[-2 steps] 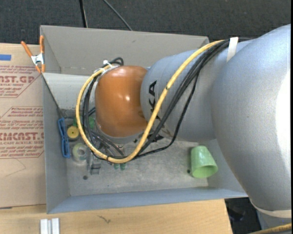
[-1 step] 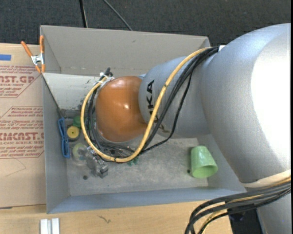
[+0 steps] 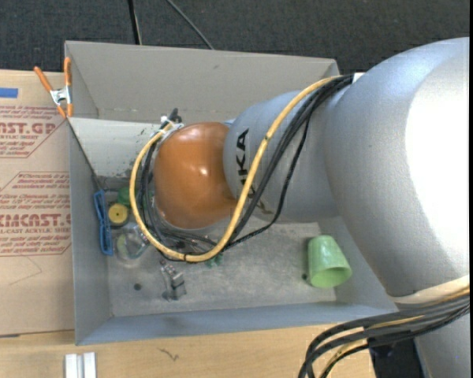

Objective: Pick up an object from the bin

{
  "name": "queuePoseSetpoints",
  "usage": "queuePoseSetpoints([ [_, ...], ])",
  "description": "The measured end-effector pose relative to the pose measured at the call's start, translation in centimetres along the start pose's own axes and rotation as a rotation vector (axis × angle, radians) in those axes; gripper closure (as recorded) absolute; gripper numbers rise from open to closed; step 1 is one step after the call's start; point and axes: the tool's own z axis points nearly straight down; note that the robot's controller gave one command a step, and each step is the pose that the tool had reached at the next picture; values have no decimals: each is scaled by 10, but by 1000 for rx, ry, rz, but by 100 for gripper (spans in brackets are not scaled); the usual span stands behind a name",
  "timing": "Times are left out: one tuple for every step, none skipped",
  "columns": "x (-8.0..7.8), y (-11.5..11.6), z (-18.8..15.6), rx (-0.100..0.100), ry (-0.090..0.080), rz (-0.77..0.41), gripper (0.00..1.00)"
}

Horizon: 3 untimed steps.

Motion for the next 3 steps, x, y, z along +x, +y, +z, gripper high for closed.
queuePoseSetpoints([
  [-85, -13, 38, 2, -3, -165, 0],
  [-85, -13, 34, 2, -6, -163, 100],
  [-74, -3, -110, 3, -11, -130, 100],
])
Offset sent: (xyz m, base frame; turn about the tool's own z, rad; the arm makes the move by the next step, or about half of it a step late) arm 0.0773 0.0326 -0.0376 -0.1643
